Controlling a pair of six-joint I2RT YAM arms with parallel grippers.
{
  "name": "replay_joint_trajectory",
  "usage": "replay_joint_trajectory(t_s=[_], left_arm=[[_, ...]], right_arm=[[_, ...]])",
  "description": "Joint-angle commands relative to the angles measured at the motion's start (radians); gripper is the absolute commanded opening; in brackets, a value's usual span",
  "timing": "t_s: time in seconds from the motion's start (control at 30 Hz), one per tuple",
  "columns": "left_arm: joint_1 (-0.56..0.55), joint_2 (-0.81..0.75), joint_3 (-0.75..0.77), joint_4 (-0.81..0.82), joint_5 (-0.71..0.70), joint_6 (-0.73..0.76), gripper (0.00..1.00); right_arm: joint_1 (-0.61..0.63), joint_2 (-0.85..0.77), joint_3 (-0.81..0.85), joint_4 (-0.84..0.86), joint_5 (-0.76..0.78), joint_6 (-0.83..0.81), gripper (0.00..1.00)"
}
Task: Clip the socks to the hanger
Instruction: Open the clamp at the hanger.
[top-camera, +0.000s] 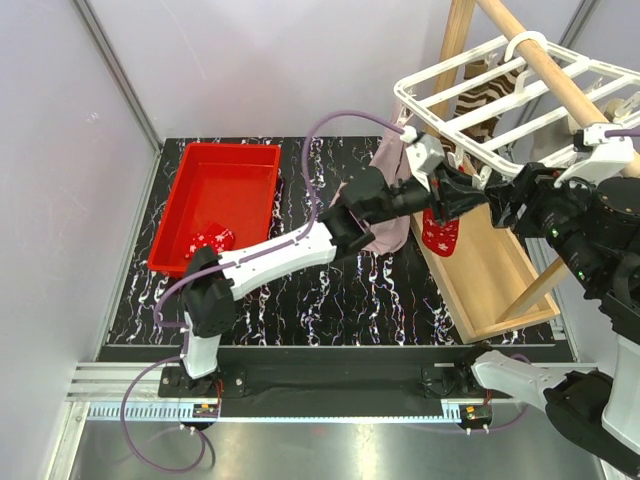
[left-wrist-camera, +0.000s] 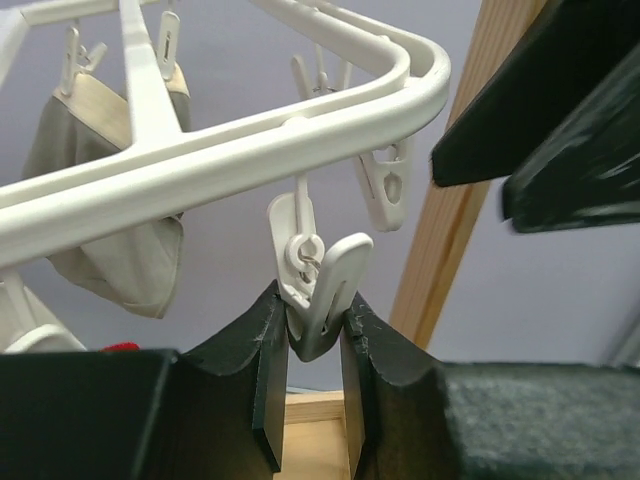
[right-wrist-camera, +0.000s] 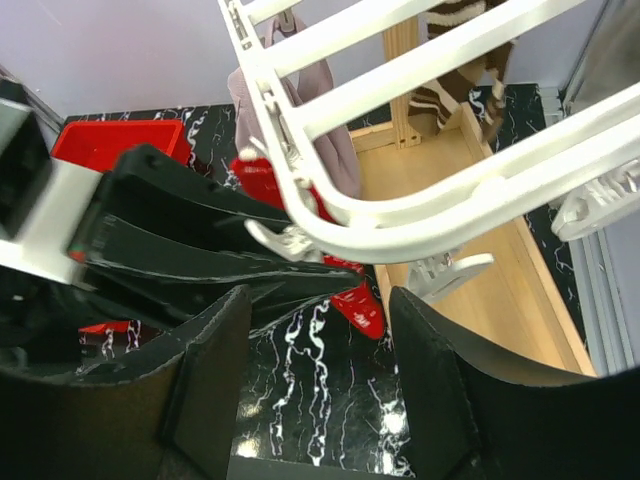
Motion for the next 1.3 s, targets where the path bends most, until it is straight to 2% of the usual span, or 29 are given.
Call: replay_joint_trajectory(t_s=[0.0, 0.23, 0.47, 0.67, 0.8, 1.13, 1.23, 1.27], left_arm=[[0.022, -0.074, -0.003, 0.063, 0.135, -0.121, 0.00], [0.057, -0.068, 0.000, 0.087, 0.226, -0.206, 0.00], [0.062, -0.074, -0.009, 0.113, 0.252, -0.235, 0.00], [0.064, -0.068, 0.000, 0.121, 0.286, -0.252, 0.00], [0.065, -0.064, 0.005, 0.127, 0.287, -0.267, 0.00], [0.065, -0.045, 0.014, 0.161, 0.296, -0.315, 0.00], [0.065, -0.047, 0.012, 0.161, 0.299, -0.315, 0.00], [0.065, -0.050, 0.012, 0.159, 0.301, -0.315, 0.00]], right_arm=[[0.005, 0.028, -0.020, 0.078, -0.004, -0.016, 0.64], [0.007, 0.030, -0.083, 0.202, -0.133, 0.007, 0.67], [0.005, 0.054, -0.106, 0.242, -0.081, 0.000, 0.67], [0.005, 0.030, -0.160, 0.306, -0.059, -0.005, 0.62], [0.004, 0.028, -0.162, 0.322, -0.053, -0.009, 0.52], [0.005, 0.010, -0.228, 0.388, -0.058, -0.022, 0.50], [0.005, 0.008, -0.244, 0.405, -0.062, -0.023, 0.44], [0.004, 0.005, -0.247, 0.415, -0.062, -0.022, 0.25]])
